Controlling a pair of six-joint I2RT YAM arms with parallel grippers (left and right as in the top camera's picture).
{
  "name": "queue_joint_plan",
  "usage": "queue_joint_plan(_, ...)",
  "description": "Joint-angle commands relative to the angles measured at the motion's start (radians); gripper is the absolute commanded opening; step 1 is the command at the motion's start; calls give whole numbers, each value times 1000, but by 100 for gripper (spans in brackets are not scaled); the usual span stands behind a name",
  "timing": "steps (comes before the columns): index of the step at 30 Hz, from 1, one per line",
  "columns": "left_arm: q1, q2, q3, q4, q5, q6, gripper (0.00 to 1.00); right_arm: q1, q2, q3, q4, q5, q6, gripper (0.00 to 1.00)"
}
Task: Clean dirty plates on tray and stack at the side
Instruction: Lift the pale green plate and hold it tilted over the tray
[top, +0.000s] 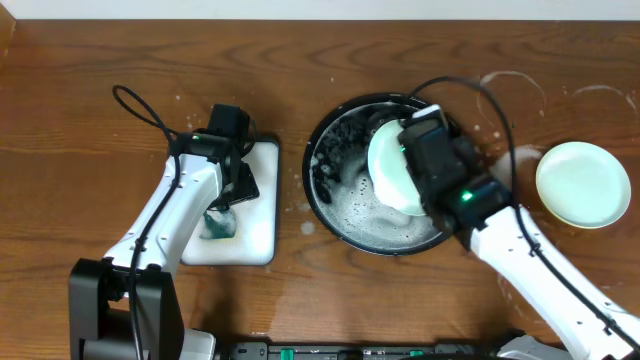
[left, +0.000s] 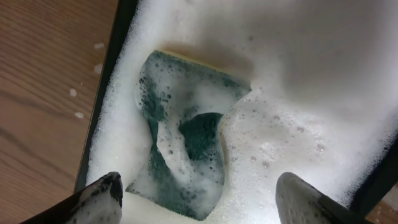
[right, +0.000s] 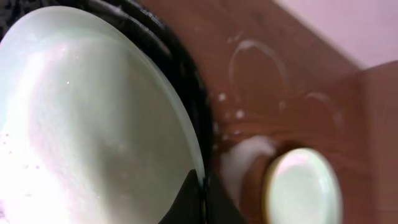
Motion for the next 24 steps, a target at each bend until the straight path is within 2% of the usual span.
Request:
queue_joint_plan(1, 4, -8, 5, -2, -5, 6, 81, 64, -47, 0, 0, 211, -39, 1)
queue_joint_plan(8, 4, -8, 5, -2, -5, 6, 81, 193, -72, 0, 7, 411, -66, 1)
queue_joint_plan(14, 4, -8, 5, -2, -5, 6, 81, 261, -105, 0, 8, 515, -147, 1)
queue_joint_plan(17, 4, -8, 5, -2, -5, 6, 81, 277, -121, 0, 8, 529, -191, 1)
queue_joint_plan(24, 4, -8, 5, -2, -5, 6, 81, 294, -125, 0, 20, 533, -193, 1)
